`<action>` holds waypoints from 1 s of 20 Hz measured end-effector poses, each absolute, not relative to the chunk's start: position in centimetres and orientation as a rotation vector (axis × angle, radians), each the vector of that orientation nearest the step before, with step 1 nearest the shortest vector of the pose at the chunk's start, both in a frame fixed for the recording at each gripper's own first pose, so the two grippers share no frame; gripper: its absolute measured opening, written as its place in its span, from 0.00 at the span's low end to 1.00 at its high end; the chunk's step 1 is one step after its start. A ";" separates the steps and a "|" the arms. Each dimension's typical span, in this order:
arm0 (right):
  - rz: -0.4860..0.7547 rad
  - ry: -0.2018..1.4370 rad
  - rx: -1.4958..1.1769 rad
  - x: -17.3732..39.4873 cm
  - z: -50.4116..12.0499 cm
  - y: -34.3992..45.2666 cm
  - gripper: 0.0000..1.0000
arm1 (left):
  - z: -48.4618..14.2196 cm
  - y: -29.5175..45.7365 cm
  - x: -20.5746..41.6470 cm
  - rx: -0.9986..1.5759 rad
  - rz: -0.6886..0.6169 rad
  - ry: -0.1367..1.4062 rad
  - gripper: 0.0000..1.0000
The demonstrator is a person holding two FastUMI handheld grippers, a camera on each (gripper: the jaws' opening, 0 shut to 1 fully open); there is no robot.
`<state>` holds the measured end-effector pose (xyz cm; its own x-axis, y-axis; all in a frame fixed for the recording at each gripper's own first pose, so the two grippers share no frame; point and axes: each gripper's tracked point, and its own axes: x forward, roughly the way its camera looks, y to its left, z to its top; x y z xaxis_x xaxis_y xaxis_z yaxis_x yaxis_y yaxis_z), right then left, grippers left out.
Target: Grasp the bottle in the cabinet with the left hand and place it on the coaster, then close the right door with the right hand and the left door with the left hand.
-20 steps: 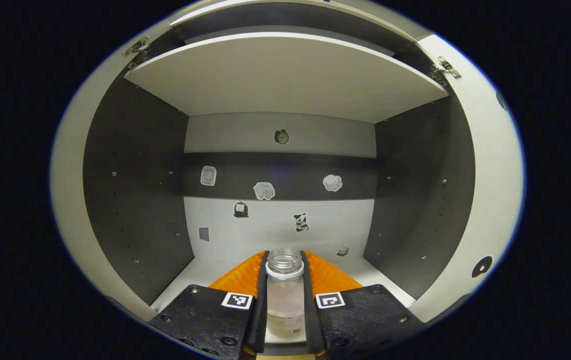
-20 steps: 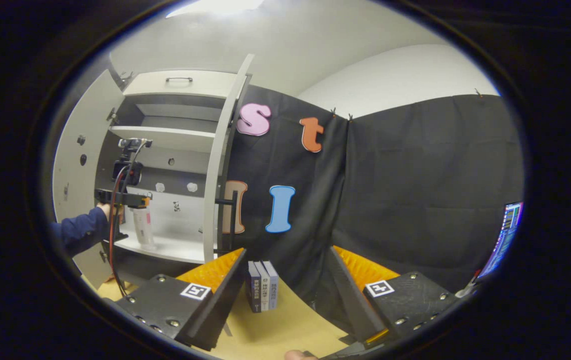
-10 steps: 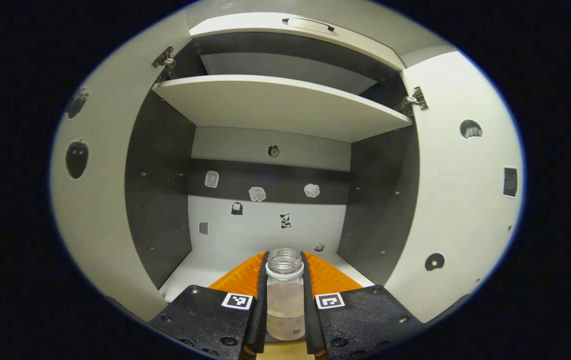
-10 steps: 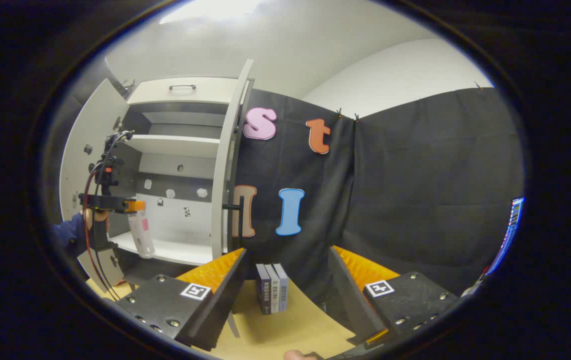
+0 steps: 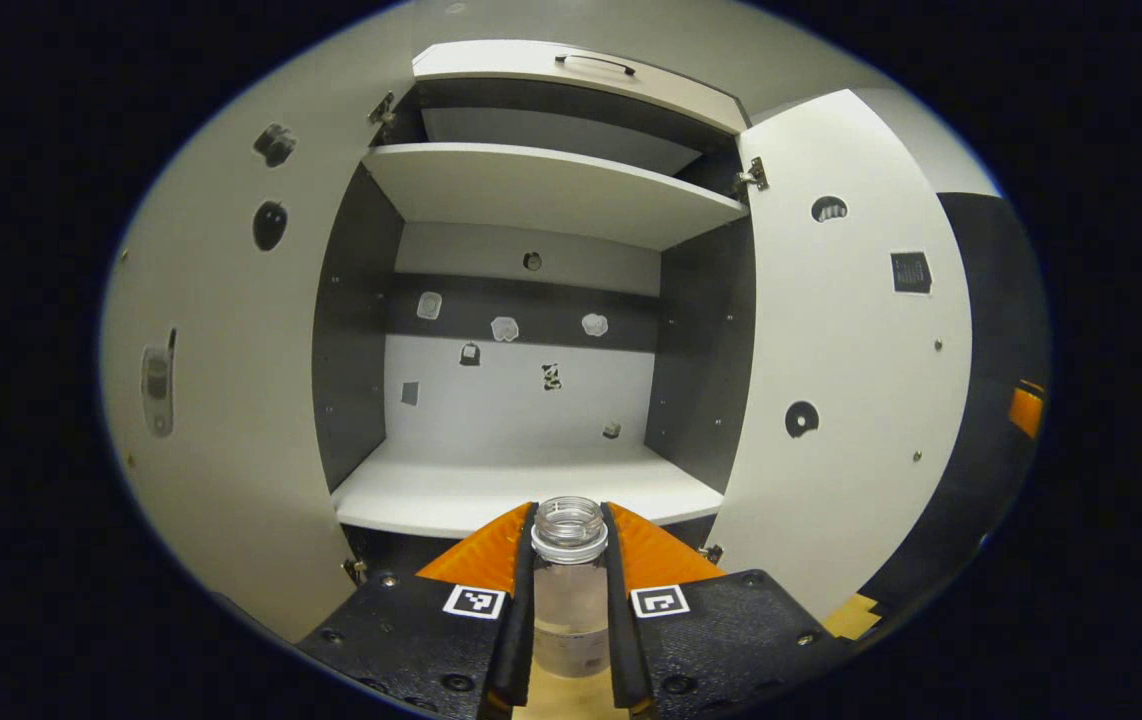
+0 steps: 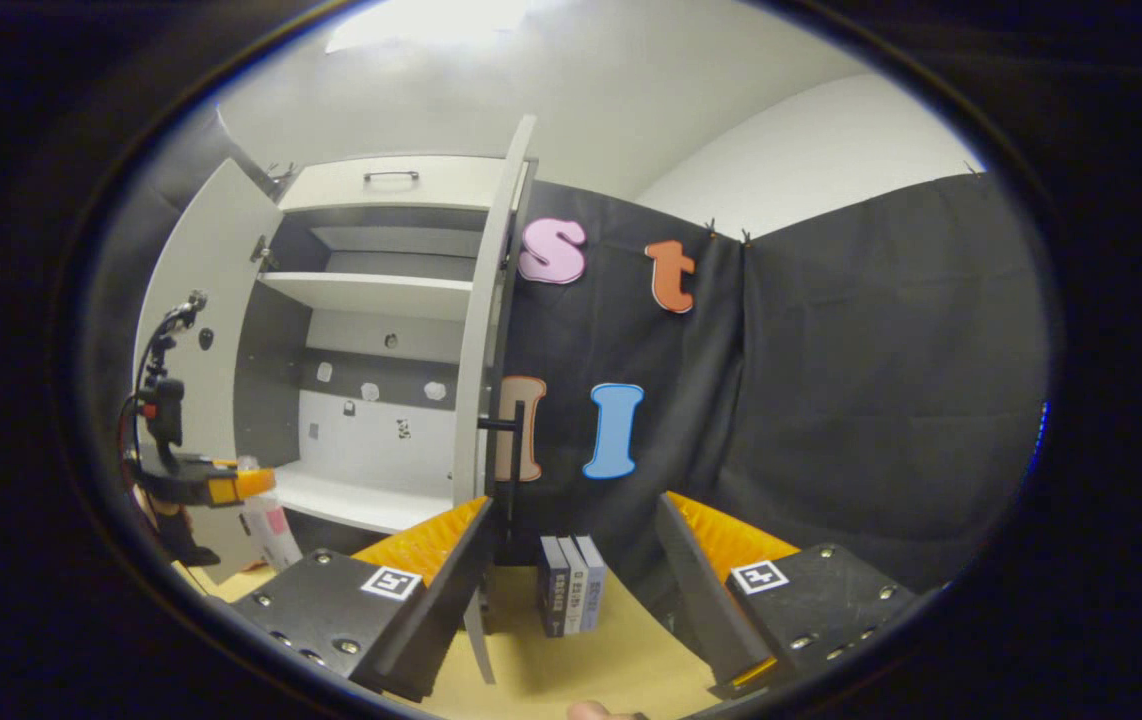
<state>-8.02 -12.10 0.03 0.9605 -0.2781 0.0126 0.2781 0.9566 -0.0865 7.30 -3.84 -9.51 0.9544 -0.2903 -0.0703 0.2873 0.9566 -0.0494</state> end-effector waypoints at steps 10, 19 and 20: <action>-0.221 -0.032 -0.083 -6.5 0.5 -10.7 0.94 | -22.8 -1.1 -0.1 -0.127 -0.243 0.335 0.32; -0.190 -0.033 -0.088 -5.8 0.3 -10.1 0.94 | -31.1 -1.8 -3.7 -0.237 -0.237 0.530 0.33; -0.189 -0.030 -0.091 -5.9 0.2 -10.1 0.94 | -31.8 -1.8 -3.8 -0.249 -0.230 0.546 0.33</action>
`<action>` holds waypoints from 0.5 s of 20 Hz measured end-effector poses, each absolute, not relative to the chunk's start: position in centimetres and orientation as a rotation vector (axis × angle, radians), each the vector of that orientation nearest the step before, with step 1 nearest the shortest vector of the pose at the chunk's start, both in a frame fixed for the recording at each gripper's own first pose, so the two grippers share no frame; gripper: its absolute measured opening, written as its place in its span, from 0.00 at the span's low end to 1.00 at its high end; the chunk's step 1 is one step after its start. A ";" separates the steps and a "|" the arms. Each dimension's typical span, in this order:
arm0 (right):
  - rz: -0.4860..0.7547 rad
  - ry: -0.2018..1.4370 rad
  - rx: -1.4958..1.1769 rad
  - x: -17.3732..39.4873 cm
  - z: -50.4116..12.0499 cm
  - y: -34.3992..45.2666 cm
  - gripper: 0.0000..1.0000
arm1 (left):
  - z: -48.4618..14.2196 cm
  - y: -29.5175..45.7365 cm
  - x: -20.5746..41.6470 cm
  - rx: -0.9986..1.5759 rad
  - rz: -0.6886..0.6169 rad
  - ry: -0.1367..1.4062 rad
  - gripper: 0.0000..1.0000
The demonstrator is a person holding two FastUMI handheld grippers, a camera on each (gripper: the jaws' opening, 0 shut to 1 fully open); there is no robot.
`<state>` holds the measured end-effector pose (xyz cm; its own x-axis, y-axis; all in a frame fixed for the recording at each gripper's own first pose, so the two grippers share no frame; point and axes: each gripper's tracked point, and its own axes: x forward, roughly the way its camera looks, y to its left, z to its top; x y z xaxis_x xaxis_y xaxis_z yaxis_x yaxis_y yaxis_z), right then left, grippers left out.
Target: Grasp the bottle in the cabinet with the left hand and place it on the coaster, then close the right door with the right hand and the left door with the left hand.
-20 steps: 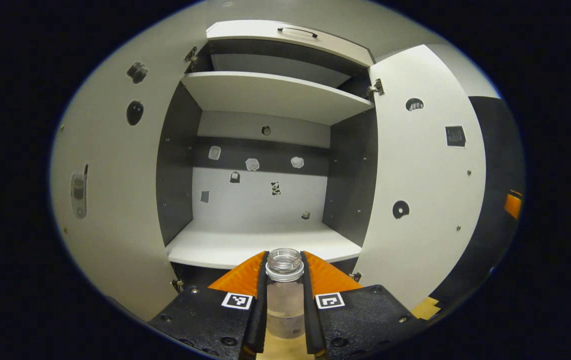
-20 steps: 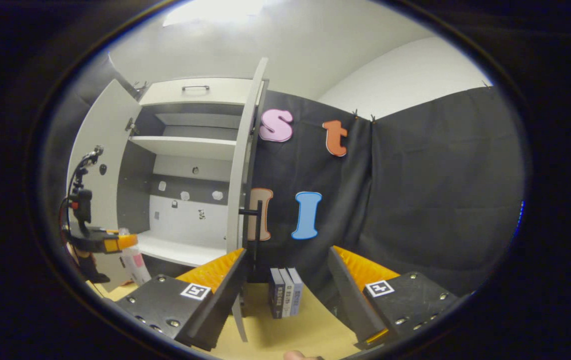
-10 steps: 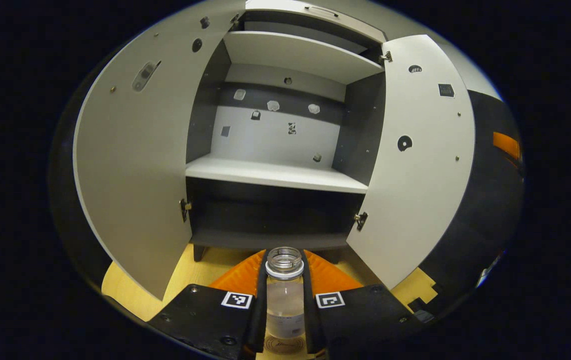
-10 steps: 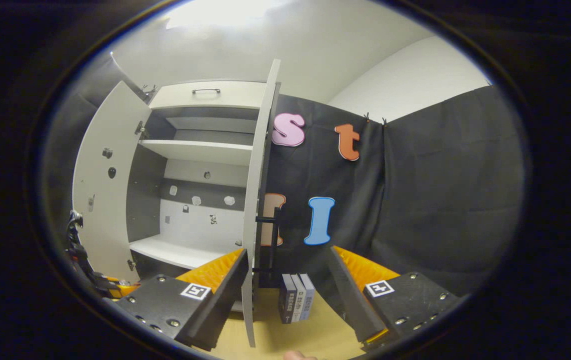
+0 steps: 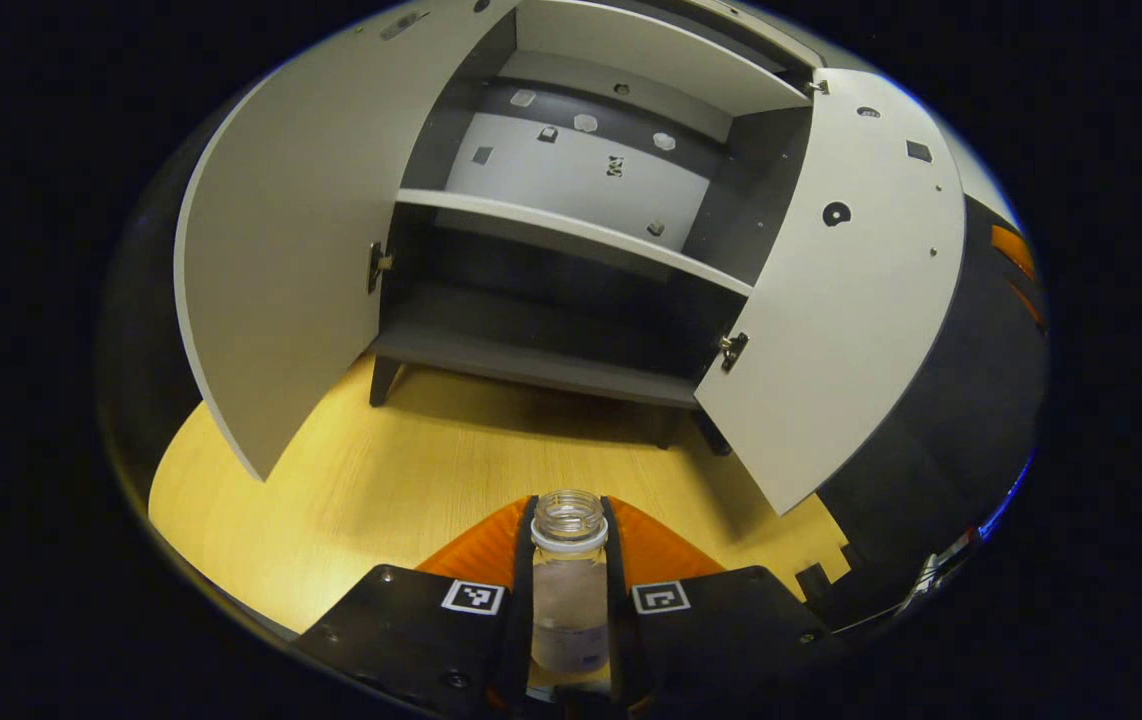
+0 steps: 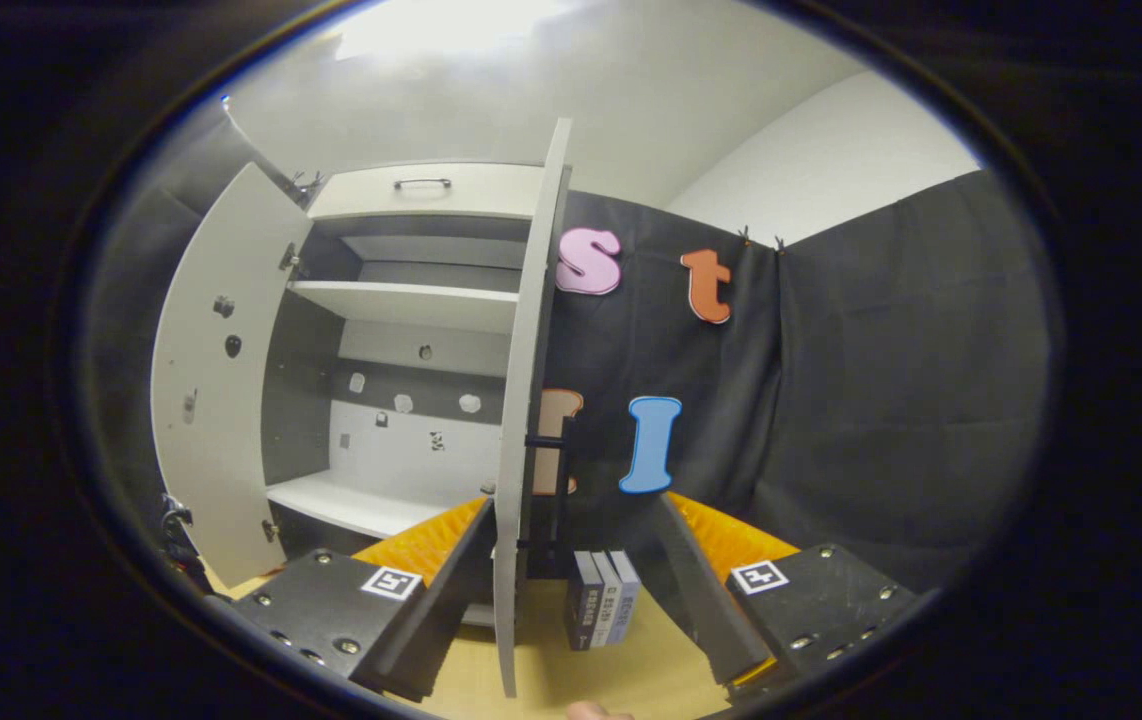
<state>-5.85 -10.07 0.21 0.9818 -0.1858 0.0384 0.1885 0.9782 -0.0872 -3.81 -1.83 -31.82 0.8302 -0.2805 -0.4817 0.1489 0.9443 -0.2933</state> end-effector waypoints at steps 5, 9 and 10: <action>-0.195 -0.026 -0.089 -5.9 0.2 -10.2 0.97 | -34.3 -2.5 -4.2 -0.253 -0.233 0.609 0.33; -0.208 -0.020 -0.098 -6.0 0.0 -10.7 0.97 | -34.3 -2.5 -3.8 -0.242 -0.213 0.601 0.33; -0.210 -0.018 -0.096 -5.9 0.0 -10.8 0.97 | -33.9 -2.3 -3.3 -0.233 -0.202 0.583 0.33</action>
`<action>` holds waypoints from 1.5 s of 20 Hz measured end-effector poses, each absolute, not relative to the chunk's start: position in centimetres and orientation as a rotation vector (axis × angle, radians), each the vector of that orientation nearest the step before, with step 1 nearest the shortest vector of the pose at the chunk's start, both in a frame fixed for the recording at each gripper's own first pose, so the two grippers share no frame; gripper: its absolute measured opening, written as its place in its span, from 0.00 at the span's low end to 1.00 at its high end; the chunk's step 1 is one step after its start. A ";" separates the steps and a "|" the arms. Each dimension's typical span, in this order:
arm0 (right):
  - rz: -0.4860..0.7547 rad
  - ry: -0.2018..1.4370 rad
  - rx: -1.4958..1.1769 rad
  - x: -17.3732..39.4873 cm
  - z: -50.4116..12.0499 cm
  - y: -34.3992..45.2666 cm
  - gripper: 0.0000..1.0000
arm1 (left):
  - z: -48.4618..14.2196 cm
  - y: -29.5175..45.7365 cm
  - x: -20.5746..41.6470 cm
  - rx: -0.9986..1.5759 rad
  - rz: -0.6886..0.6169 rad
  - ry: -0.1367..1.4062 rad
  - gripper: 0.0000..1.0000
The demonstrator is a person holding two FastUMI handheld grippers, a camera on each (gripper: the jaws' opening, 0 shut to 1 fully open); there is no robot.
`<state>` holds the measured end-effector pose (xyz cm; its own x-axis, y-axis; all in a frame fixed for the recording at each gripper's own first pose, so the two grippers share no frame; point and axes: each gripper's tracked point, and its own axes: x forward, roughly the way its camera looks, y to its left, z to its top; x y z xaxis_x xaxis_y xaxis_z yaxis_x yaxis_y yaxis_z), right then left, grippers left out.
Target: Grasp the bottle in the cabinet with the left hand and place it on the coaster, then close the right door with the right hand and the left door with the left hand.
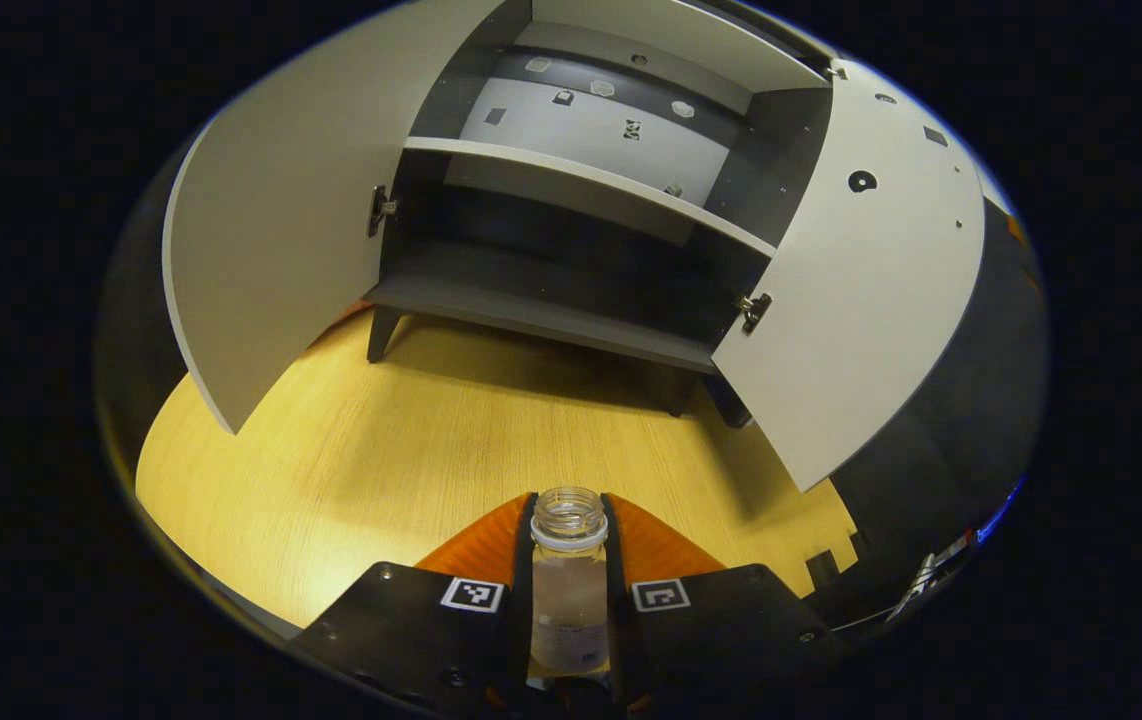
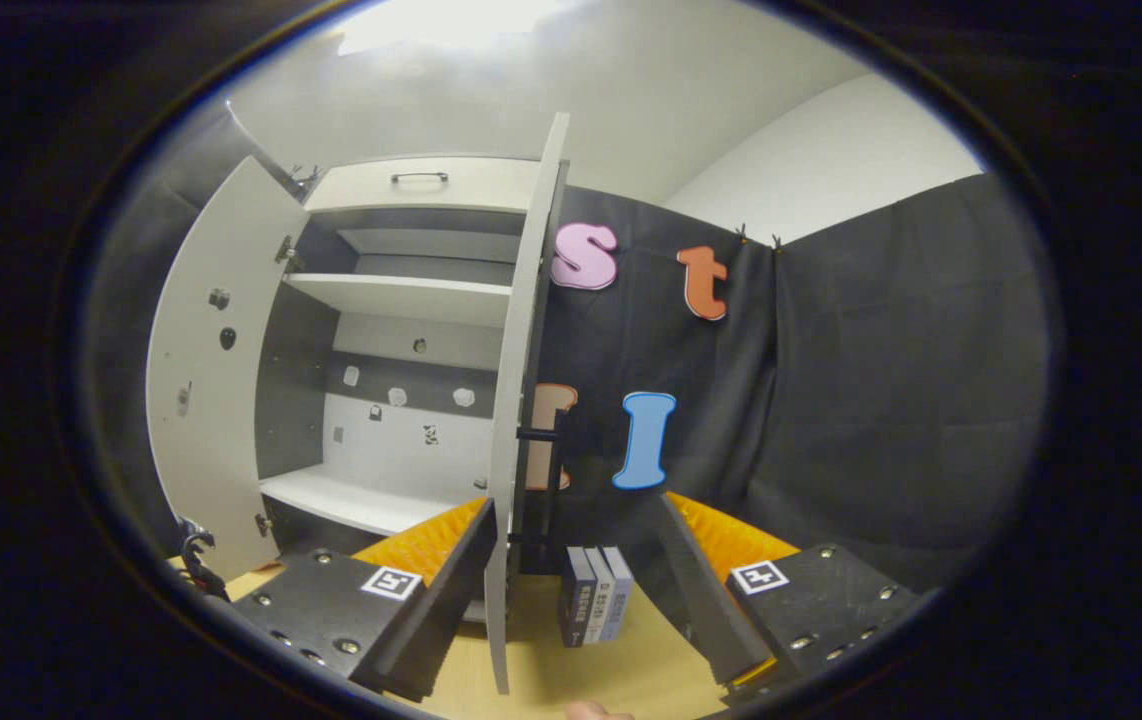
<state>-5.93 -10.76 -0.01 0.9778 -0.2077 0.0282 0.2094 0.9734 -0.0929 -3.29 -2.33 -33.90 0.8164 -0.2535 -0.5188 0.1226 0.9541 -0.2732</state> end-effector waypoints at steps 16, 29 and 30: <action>-0.205 0.008 -0.112 -5.5 -0.5 -10.7 0.97 | -35.0 -1.1 1.0 -0.125 -0.071 0.444 0.34; -0.160 0.019 -0.126 -4.9 -1.0 -8.9 0.97 | -34.8 -2.9 -1.5 -0.020 -0.148 0.410 0.40; -0.160 0.020 -0.126 -5.0 -1.0 -9.0 0.97 | -34.8 -2.9 -1.8 -0.019 -0.153 0.411 0.37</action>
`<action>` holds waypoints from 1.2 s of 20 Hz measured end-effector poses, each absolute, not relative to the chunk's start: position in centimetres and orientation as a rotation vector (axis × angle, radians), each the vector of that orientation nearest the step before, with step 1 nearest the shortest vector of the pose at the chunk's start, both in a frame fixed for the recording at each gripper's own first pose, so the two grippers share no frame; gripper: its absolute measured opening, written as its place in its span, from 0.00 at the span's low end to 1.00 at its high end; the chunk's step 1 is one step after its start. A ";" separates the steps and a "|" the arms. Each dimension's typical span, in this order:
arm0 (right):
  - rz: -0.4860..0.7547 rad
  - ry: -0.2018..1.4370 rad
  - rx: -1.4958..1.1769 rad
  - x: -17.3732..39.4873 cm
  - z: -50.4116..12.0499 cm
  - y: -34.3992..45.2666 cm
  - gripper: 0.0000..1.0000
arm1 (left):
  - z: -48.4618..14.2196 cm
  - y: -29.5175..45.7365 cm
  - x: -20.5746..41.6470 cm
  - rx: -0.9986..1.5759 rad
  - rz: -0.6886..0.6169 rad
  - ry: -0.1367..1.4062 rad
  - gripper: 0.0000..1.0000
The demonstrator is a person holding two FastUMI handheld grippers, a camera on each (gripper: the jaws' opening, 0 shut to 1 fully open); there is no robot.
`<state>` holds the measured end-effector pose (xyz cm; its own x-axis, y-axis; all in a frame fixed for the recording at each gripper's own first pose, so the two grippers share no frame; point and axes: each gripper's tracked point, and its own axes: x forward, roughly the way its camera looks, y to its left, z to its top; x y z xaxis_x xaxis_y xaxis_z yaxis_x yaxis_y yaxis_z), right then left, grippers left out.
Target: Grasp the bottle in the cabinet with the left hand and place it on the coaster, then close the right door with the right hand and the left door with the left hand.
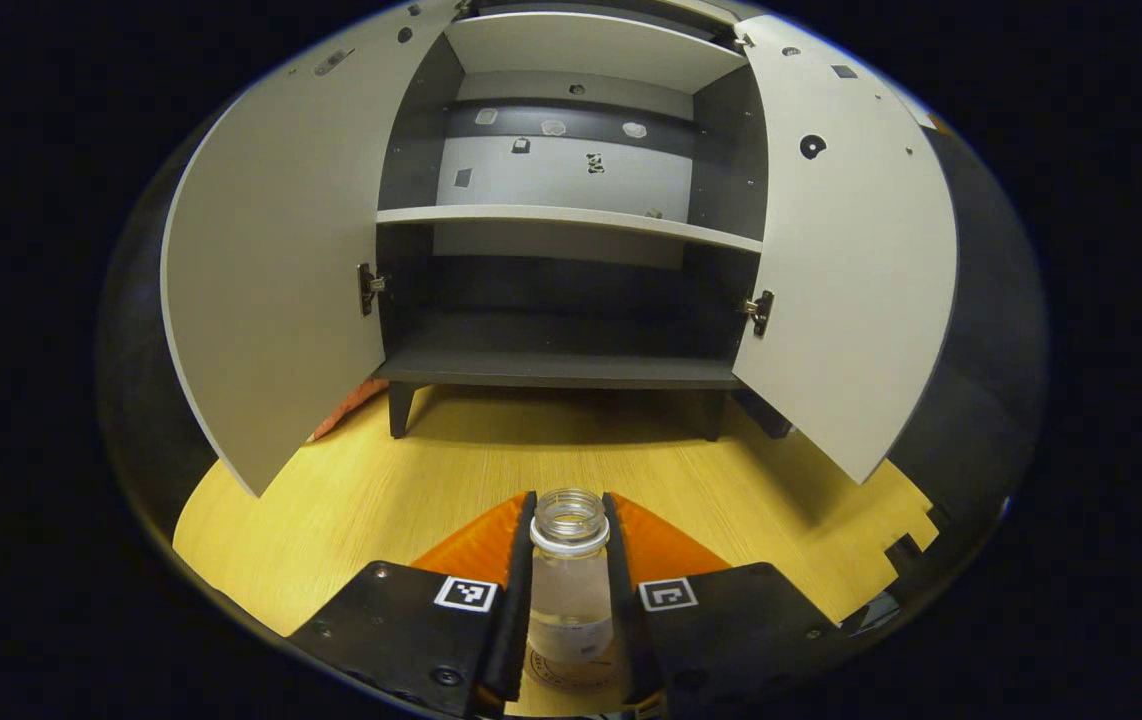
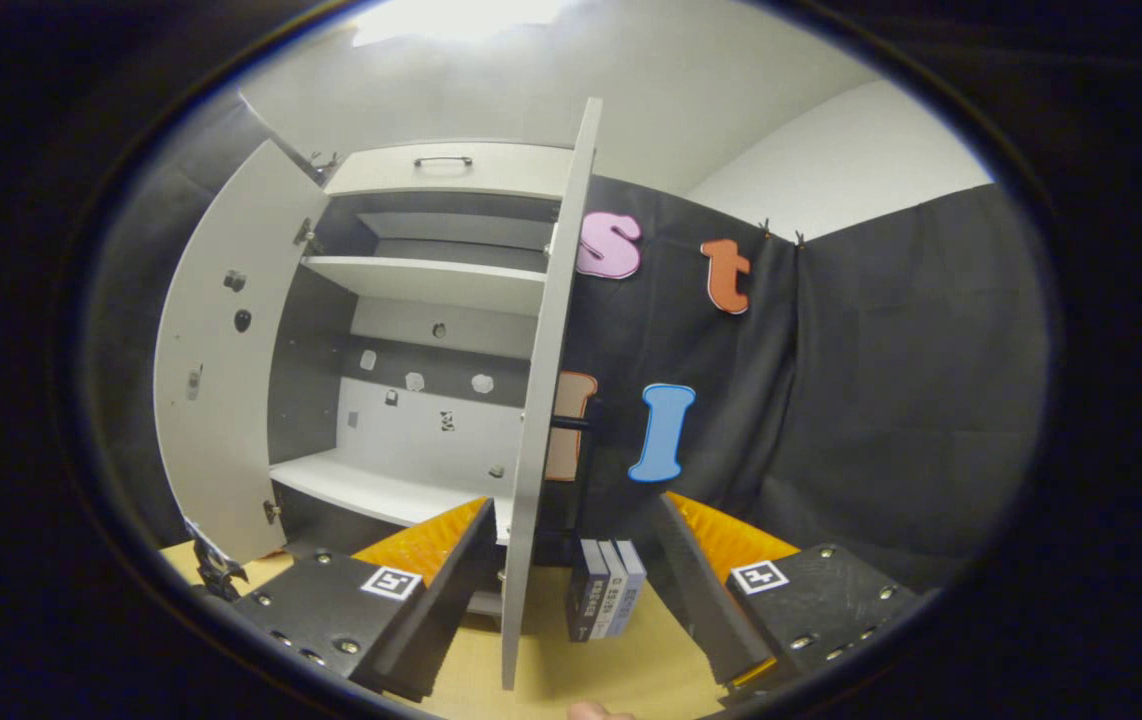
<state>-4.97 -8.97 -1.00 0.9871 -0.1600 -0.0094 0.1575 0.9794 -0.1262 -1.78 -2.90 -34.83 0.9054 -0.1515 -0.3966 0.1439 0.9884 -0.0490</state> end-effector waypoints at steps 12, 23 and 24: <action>-0.152 0.015 -0.109 -5.2 -1.3 -9.1 0.94 | -35.0 -3.8 -5.2 0.016 -0.228 0.478 0.43; -0.154 0.014 -0.092 -5.0 -1.5 -9.3 0.94 | -34.7 -4.2 -5.4 -0.003 -0.241 0.520 0.56; -0.153 0.013 -0.091 -5.1 -1.5 -9.3 0.97 | -34.6 -4.2 -5.5 0.000 -0.245 0.520 0.56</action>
<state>-5.11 -9.27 -1.50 0.9883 -0.1527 -0.0063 0.1515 0.9842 -0.0915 -5.45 -4.21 -34.60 0.8394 -0.2316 -0.4917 0.2315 0.9708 -0.0622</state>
